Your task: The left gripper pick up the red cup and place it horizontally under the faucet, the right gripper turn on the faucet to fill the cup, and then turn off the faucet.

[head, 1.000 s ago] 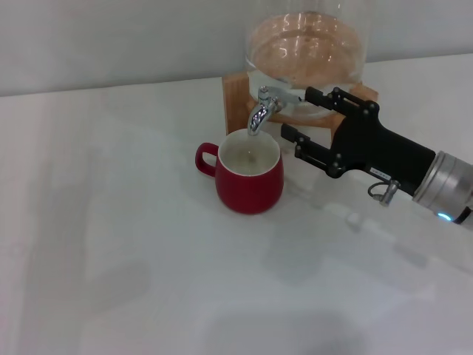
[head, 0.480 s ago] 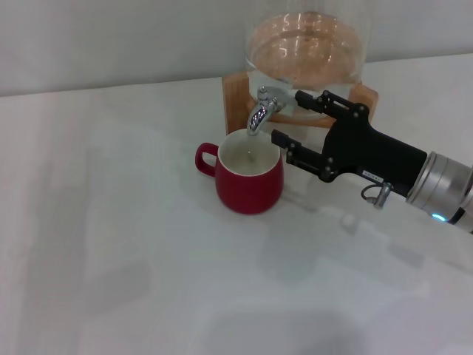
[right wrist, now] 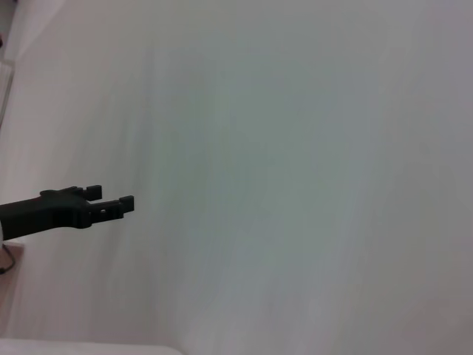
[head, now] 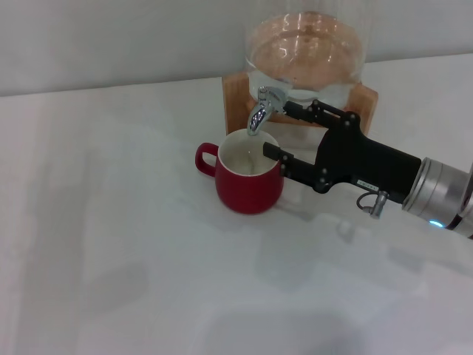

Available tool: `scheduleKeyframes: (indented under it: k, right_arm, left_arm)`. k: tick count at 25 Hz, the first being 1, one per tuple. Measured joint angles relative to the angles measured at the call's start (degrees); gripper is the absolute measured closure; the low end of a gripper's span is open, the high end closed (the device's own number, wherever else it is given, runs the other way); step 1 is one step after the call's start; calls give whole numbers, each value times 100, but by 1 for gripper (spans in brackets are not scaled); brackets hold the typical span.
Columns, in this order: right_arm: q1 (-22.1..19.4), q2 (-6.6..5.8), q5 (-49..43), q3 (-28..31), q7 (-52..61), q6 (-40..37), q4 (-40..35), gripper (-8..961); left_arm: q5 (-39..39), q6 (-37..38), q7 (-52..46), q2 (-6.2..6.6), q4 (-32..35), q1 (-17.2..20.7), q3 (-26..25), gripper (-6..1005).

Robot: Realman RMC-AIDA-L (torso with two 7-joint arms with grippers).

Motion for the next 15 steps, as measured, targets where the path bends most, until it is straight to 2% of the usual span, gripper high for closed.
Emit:
scheduleKeyframes:
  k: [8, 15]
  right_arm:
    - [-67, -12, 7, -15, 3, 13, -26, 290]
    - [-300, -36, 48, 13, -3, -19, -237, 291]
  left_arm:
    - [0, -7, 0, -6, 0, 0, 0, 115]
    - [0, -7, 0, -9, -1, 0, 0, 115]
